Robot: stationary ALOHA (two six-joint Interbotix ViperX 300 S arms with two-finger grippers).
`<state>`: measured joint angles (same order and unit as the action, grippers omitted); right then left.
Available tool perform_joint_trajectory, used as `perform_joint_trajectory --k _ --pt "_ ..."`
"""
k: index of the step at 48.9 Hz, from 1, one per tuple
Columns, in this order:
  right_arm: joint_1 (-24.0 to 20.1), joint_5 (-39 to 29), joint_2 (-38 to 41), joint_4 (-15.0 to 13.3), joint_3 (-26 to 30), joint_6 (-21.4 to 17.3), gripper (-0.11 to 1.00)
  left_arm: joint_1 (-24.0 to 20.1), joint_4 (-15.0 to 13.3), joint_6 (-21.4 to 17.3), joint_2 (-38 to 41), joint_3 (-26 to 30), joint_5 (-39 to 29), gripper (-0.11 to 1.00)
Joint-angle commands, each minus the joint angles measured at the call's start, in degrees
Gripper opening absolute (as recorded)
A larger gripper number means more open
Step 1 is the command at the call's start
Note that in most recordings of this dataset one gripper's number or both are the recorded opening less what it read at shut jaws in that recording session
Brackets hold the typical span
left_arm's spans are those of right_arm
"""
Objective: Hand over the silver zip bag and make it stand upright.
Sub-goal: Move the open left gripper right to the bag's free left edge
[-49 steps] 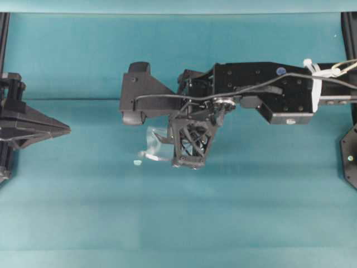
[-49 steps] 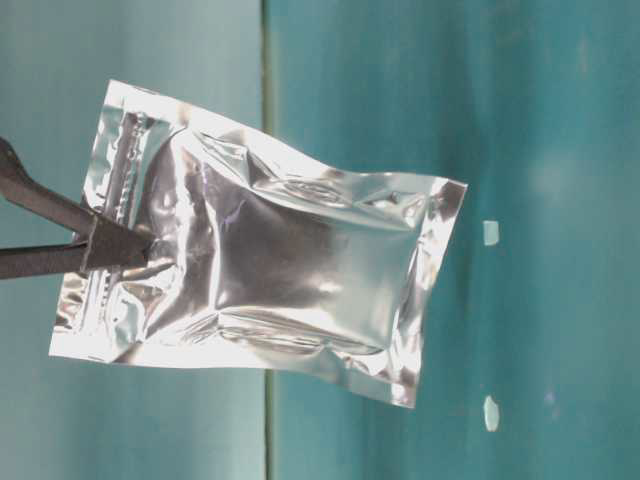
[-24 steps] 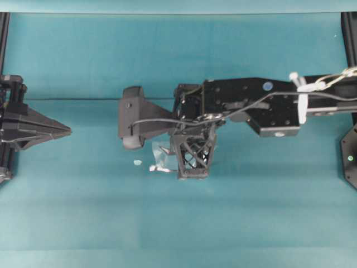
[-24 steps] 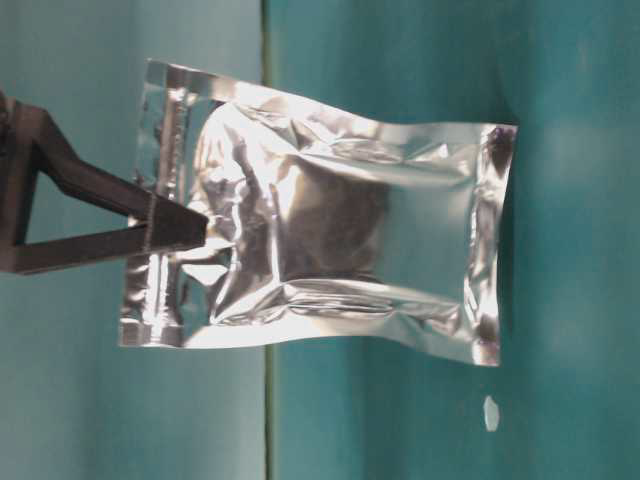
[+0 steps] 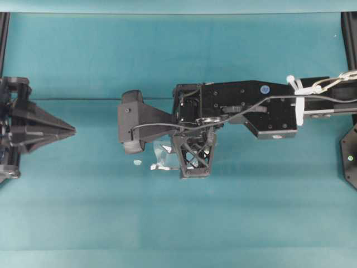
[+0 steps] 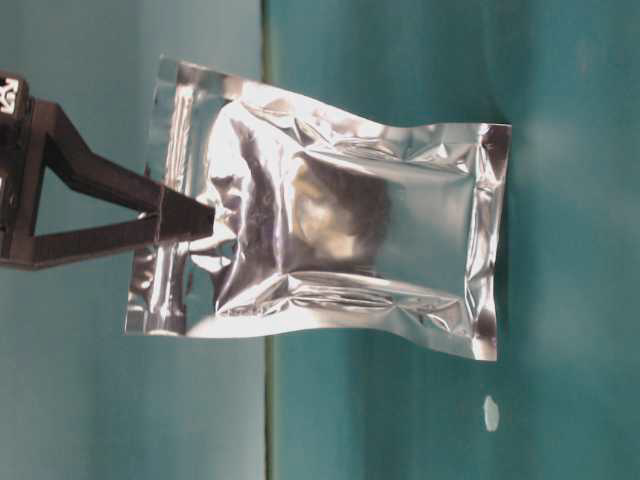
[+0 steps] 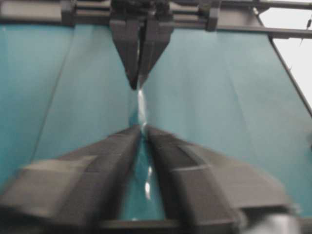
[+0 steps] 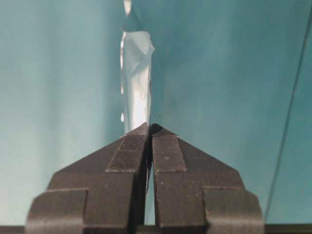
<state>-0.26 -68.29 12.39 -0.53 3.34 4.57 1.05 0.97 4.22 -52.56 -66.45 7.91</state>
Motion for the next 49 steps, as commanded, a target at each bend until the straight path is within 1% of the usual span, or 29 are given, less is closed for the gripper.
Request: perform_joint_trajectory --k 1,7,9,10,18,23,26,29,33,39,45,49 --pt "-0.18 -0.70 -0.62 -0.35 0.97 0.62 0.02 -0.18 0.09 1.05 1.14 0.18 0.62 0.48" --pt "-0.18 -1.05 -0.62 -0.97 1.05 0.62 0.02 -0.18 0.09 2.37 2.02 -0.09 0.62 0.84" --pt "-0.18 -1.05 -0.62 -1.05 1.23 0.62 0.02 -0.18 0.09 2.81 2.46 -0.09 0.62 0.91" --pt "-0.18 -1.05 -0.62 -1.14 1.32 0.62 0.02 -0.18 0.09 2.99 2.64 -0.09 0.62 0.92" --pt "-0.26 -0.79 -0.26 -1.14 1.93 0.62 0.02 -0.09 0.09 3.60 5.27 0.00 0.79 0.90" --pt "-0.26 -0.35 -0.09 -1.14 2.29 0.53 0.02 0.00 0.09 3.96 7.65 0.00 2.11 0.90" --pt "-0.26 -0.26 -0.09 -1.14 2.37 0.53 0.02 0.00 0.09 5.27 9.32 -0.18 3.69 0.90" --pt "-0.26 -0.18 0.00 -1.14 2.37 0.44 0.02 -0.09 0.09 7.21 11.51 -0.62 5.89 0.90" --pt "-0.26 -0.26 0.00 -1.14 2.37 0.35 0.02 -0.09 0.09 9.84 15.12 -1.76 10.81 0.90" --pt "-0.35 -0.18 0.00 -1.14 2.37 0.00 0.02 0.18 0.09 12.22 21.27 -2.64 17.75 0.90" --pt "-0.35 -0.18 0.00 -1.14 2.37 -0.09 0.02 0.35 0.09 12.83 28.39 -1.49 22.76 0.90" --pt "-0.35 -0.18 0.00 -1.14 2.37 -0.18 0.02 0.35 0.09 12.83 34.28 0.26 25.66 0.90"
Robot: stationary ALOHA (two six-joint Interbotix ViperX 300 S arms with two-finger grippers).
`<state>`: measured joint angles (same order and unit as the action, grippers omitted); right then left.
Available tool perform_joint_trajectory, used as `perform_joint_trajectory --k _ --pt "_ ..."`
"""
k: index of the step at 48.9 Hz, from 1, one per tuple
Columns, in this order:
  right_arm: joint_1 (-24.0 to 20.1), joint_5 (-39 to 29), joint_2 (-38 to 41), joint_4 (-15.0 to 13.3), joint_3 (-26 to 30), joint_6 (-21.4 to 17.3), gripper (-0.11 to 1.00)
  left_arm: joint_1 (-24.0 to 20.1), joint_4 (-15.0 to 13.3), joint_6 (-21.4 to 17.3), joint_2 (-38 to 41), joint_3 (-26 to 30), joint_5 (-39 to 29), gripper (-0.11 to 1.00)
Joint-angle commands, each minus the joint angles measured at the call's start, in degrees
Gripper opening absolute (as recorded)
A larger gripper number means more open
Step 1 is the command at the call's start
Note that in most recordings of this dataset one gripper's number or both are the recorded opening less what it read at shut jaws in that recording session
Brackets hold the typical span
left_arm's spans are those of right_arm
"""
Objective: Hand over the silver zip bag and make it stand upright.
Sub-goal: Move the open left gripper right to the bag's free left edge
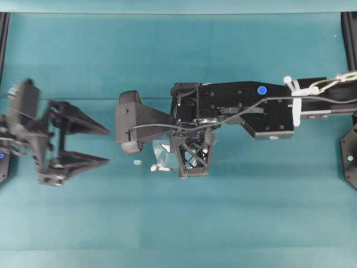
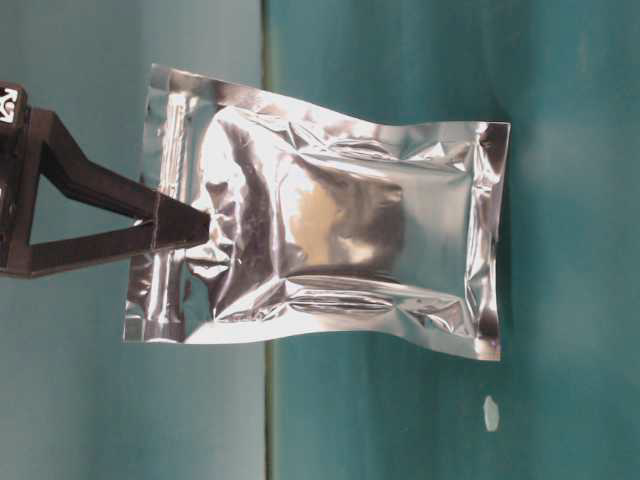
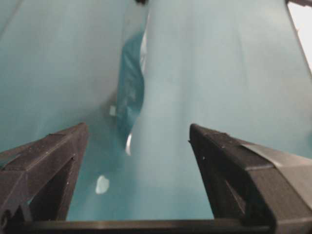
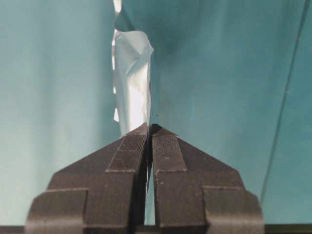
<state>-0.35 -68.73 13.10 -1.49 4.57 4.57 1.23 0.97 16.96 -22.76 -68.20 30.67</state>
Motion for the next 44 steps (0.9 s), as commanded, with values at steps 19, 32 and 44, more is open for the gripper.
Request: perform_joint_trajectory --k 19,32,44 --pt "-0.26 1.05 -0.62 -0.18 0.88 -0.44 0.02 0.00 0.09 -0.18 25.05 10.11 12.13 0.90" --pt "-0.26 1.14 -0.62 -0.18 0.79 -0.53 0.02 -0.18 0.09 -0.18 32.70 16.79 13.18 0.90" --pt "-0.26 1.14 -0.62 -0.18 0.70 -0.53 0.02 -1.14 0.09 -0.18 37.79 21.36 13.18 0.90"
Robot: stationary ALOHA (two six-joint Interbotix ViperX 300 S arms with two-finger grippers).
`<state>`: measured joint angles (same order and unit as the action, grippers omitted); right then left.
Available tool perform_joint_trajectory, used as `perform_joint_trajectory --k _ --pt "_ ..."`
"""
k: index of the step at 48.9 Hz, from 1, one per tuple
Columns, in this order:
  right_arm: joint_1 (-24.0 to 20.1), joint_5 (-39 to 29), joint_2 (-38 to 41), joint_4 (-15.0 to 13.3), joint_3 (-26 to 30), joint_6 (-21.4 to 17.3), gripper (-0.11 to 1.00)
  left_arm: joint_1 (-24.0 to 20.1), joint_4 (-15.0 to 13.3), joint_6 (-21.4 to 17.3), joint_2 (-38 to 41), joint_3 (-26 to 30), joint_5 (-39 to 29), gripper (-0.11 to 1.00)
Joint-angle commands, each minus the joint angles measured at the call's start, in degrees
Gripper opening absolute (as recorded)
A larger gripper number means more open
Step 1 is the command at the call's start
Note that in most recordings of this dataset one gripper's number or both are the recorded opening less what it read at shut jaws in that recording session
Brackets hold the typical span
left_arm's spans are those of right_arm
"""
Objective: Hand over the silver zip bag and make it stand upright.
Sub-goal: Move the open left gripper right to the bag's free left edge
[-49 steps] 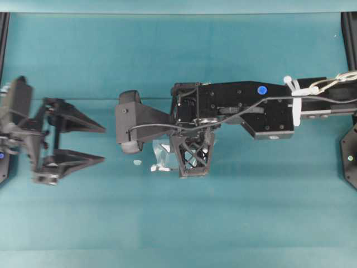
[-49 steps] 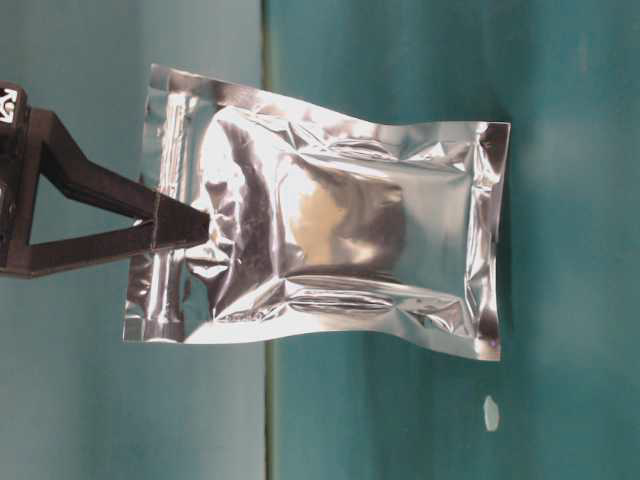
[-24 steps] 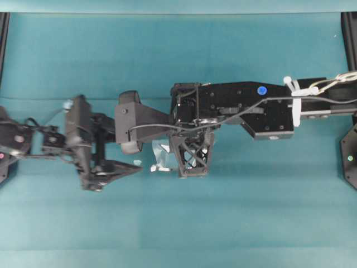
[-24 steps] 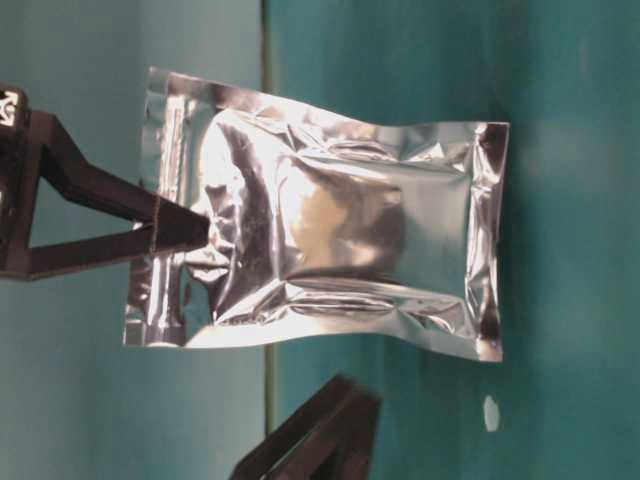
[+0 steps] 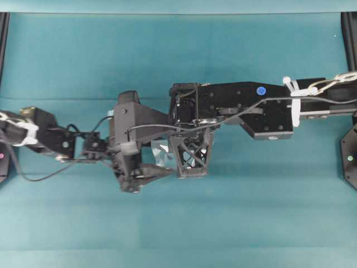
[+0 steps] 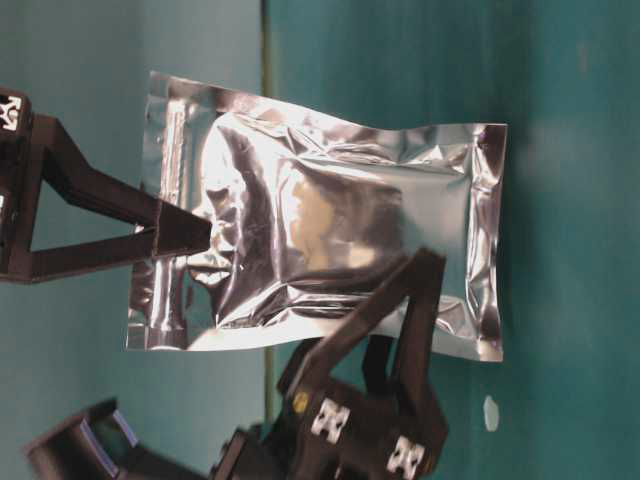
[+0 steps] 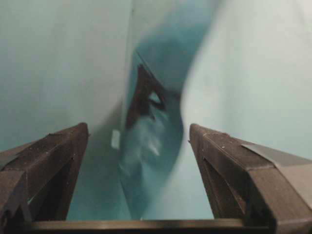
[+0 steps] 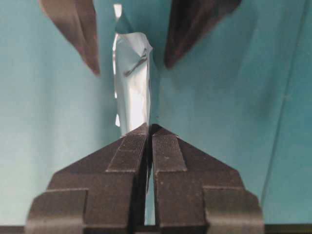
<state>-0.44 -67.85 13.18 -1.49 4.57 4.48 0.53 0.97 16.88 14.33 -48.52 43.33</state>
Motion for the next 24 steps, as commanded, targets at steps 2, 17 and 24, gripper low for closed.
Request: perform_joint_trajectory --k 2,17,24 --pt "-0.18 0.26 -0.70 -0.18 0.79 -0.44 0.02 -0.70 0.09 -0.09 1.23 2.29 0.53 0.90" --pt "-0.18 0.18 -0.70 -0.18 0.70 -0.44 0.02 -1.49 0.09 -0.09 2.81 4.48 0.26 0.89" --pt "-0.18 0.26 -0.62 -0.18 0.70 -0.44 0.02 -1.41 0.09 -0.35 2.64 3.60 0.09 0.83"
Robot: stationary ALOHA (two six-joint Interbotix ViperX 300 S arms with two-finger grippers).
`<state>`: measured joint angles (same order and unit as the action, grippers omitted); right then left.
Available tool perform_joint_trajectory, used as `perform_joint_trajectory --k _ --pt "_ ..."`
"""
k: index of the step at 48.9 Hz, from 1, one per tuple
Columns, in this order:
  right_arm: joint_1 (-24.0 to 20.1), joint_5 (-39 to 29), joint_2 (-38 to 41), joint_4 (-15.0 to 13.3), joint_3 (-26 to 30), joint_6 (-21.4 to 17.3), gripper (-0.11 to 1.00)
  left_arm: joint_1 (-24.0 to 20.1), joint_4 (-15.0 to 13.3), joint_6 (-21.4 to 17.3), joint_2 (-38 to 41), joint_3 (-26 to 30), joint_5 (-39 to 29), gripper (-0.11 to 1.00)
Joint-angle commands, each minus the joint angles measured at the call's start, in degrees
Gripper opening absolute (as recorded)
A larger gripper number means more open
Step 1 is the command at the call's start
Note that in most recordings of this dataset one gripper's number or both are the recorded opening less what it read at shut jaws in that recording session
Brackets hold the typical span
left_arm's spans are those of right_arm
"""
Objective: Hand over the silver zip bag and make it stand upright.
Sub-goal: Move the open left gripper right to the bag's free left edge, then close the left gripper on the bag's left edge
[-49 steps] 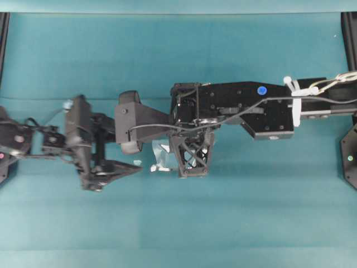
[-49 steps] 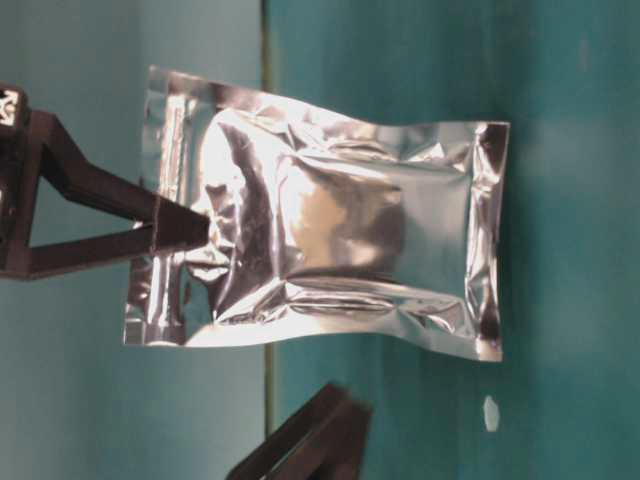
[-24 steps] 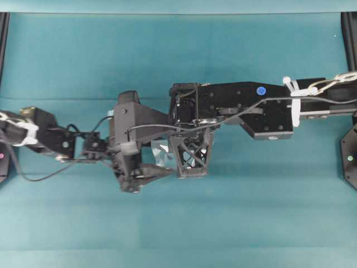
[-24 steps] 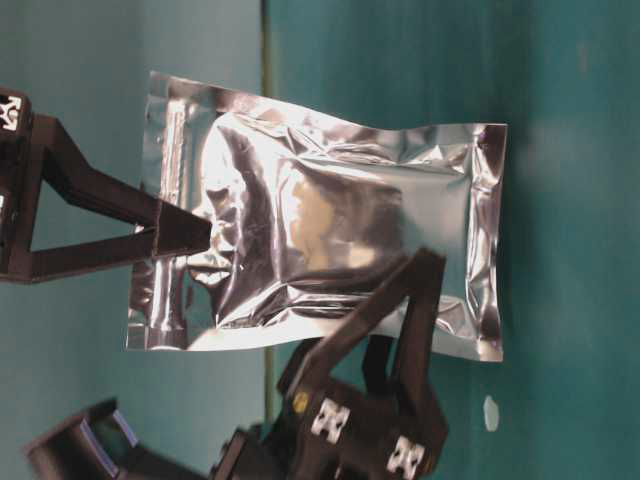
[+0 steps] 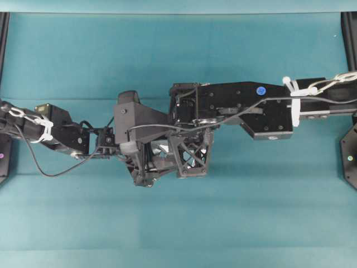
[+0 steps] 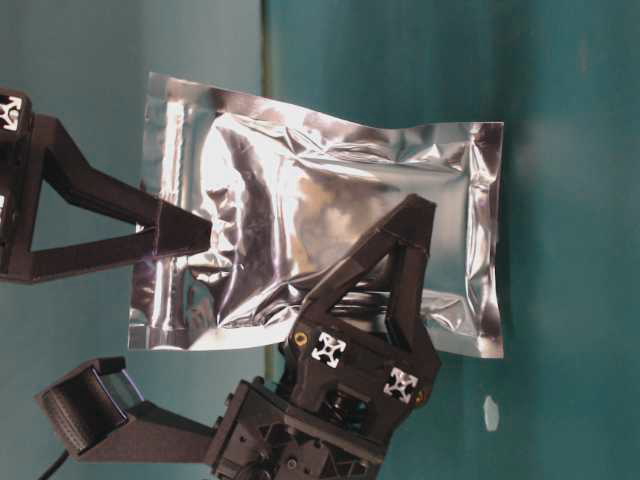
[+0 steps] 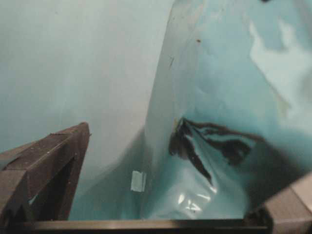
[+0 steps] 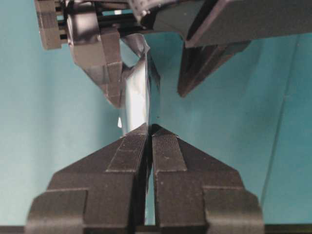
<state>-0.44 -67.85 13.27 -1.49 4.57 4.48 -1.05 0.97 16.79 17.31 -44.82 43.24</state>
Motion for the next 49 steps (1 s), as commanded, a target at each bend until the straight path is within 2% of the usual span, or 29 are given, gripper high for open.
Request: perform_joint_trajectory --k 1,6,12,16,43,49 --pt "-0.18 0.35 -0.79 -0.18 0.70 -0.44 0.02 0.09 0.09 -0.35 -0.26 -0.09 0.26 0.81" --pt "-0.18 0.26 -0.70 -0.18 0.62 -0.44 0.02 0.18 0.09 -1.23 -0.26 -0.26 0.18 0.69" --pt "-0.18 0.26 -0.70 -0.18 0.62 -0.44 0.02 0.18 0.09 -3.25 -0.35 -0.09 0.18 0.43" --pt "-0.26 0.26 -0.79 -0.18 0.70 -0.44 0.02 0.09 0.09 -4.66 -0.26 0.18 0.18 0.32" --pt "-0.62 0.00 -0.97 0.18 0.26 -0.44 0.02 0.09 0.09 -5.54 -0.09 0.26 0.18 0.31" --pt "-0.62 -0.09 -1.14 1.23 -0.09 -0.70 0.13 0.00 0.09 -5.54 -0.18 -0.18 0.18 0.31"
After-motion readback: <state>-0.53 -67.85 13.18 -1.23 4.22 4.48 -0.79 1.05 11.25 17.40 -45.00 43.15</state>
